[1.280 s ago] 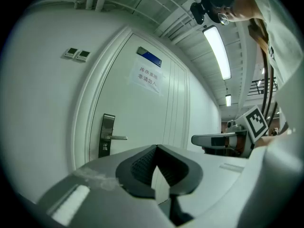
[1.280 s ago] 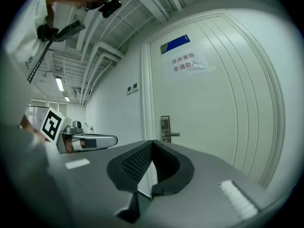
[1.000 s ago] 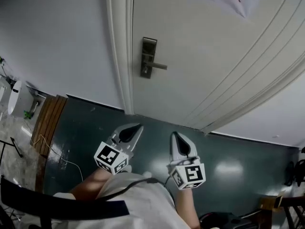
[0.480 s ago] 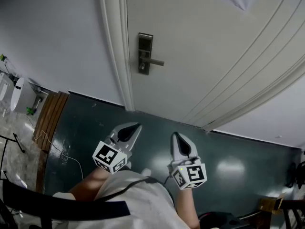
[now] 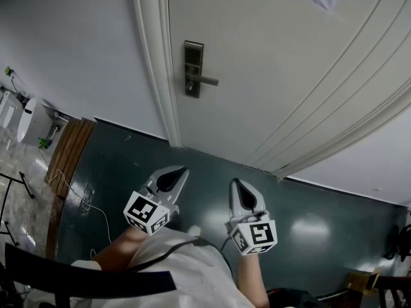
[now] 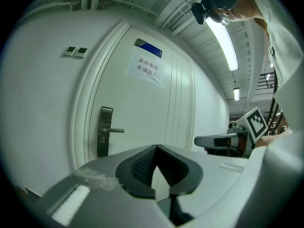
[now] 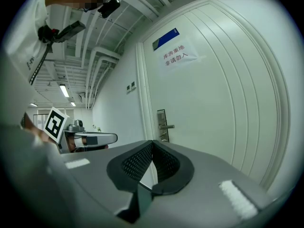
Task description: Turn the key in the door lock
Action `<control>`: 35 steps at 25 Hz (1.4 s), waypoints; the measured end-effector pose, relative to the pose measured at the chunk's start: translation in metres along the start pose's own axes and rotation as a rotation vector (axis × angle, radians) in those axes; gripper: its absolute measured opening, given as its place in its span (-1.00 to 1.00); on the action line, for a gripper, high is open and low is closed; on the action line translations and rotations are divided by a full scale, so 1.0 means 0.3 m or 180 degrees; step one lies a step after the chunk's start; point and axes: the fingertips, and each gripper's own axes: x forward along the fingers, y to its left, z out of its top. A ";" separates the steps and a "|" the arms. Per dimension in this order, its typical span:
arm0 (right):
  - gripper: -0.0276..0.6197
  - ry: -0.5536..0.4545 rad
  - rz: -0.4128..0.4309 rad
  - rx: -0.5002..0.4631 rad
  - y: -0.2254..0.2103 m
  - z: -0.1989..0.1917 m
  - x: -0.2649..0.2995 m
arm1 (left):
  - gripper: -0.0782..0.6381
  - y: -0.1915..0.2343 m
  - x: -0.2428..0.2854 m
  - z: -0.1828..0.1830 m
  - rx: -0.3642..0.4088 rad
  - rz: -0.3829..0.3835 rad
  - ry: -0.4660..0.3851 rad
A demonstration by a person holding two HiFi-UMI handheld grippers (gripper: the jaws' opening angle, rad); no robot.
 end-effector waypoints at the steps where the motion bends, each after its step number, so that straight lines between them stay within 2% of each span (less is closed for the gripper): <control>1: -0.89 0.0009 -0.0005 -0.0003 -0.007 -0.001 0.003 | -0.77 0.002 0.008 0.002 0.0005 0.0003 0.0003; 7: -0.89 0.0022 0.0025 -0.0013 -0.018 0.010 0.071 | -0.76 0.052 0.067 0.022 0.0015 0.0006 -0.0008; 14: -0.89 0.0056 -0.0054 -0.0017 -0.066 0.026 0.207 | -0.76 0.176 0.178 0.022 0.0055 -0.0008 0.0025; 23: -0.89 0.0085 -0.0175 0.0003 -0.116 0.059 0.463 | -0.76 0.323 0.324 0.059 0.0010 -0.0176 0.0034; 28: -0.89 0.0066 -0.0180 -0.0121 -0.113 0.085 0.610 | -0.76 0.414 0.394 0.071 0.0016 -0.0268 0.0037; 35: -0.89 0.0120 -0.0279 -0.0092 -0.132 0.091 0.752 | -0.76 0.540 0.485 0.043 0.0121 -0.0322 0.0155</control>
